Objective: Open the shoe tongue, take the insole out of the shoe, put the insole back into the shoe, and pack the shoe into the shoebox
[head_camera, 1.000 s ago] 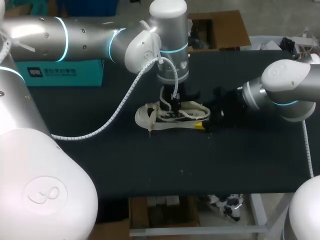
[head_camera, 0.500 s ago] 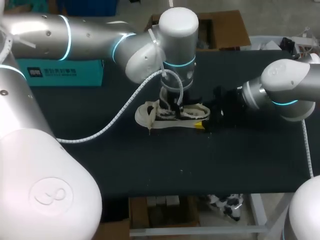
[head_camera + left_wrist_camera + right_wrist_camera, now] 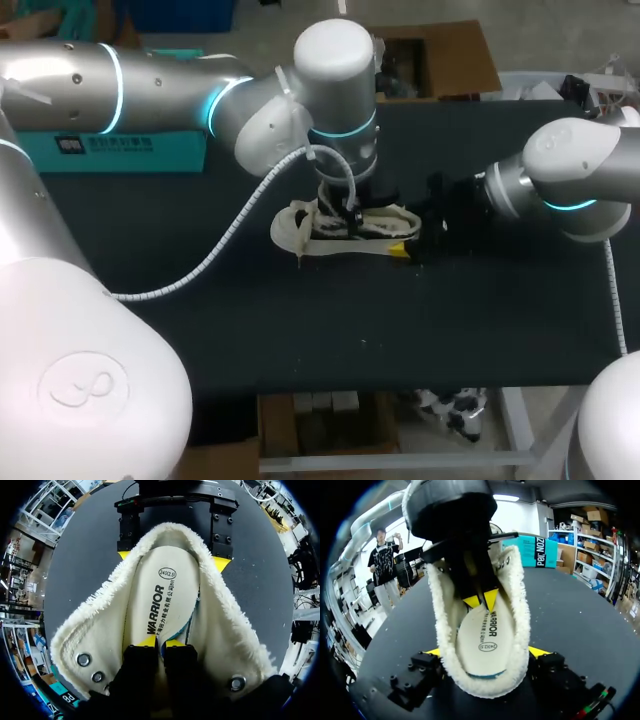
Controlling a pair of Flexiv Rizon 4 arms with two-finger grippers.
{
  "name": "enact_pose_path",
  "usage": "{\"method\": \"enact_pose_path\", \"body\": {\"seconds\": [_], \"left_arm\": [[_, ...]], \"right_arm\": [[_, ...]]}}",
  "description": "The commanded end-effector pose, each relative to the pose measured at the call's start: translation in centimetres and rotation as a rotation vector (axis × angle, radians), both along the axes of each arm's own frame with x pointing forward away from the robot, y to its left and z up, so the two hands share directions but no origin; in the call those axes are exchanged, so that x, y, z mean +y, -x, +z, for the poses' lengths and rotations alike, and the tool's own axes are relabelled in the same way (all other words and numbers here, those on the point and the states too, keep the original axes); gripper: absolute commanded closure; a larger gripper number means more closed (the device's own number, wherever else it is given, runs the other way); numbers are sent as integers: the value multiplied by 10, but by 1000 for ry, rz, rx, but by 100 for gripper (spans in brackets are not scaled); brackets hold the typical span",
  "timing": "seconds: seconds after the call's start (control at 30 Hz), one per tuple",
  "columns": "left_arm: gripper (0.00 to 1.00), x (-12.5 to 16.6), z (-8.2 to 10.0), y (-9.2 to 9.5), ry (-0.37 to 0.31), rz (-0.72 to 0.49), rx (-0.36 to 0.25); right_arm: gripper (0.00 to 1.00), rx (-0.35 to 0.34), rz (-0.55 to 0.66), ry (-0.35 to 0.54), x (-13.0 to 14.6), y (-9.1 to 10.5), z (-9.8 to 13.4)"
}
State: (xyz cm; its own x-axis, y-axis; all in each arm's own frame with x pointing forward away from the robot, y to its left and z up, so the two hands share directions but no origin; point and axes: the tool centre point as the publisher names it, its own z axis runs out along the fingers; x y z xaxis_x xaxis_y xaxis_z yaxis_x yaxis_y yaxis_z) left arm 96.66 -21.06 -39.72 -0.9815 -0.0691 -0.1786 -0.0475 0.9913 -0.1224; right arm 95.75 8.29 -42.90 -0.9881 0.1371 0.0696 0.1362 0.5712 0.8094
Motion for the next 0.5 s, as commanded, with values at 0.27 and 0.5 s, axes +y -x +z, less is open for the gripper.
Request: {"method": "enact_pose_path", "body": {"seconds": [0.27,0.5], "left_arm": [[100,-6,27,-8,165,-103,126],[100,-14,45,4,203,-148,165]], "right_arm": [[100,0,5,-5,-1,2,-5],[100,0,5,-5,-1,2,-5]]}}
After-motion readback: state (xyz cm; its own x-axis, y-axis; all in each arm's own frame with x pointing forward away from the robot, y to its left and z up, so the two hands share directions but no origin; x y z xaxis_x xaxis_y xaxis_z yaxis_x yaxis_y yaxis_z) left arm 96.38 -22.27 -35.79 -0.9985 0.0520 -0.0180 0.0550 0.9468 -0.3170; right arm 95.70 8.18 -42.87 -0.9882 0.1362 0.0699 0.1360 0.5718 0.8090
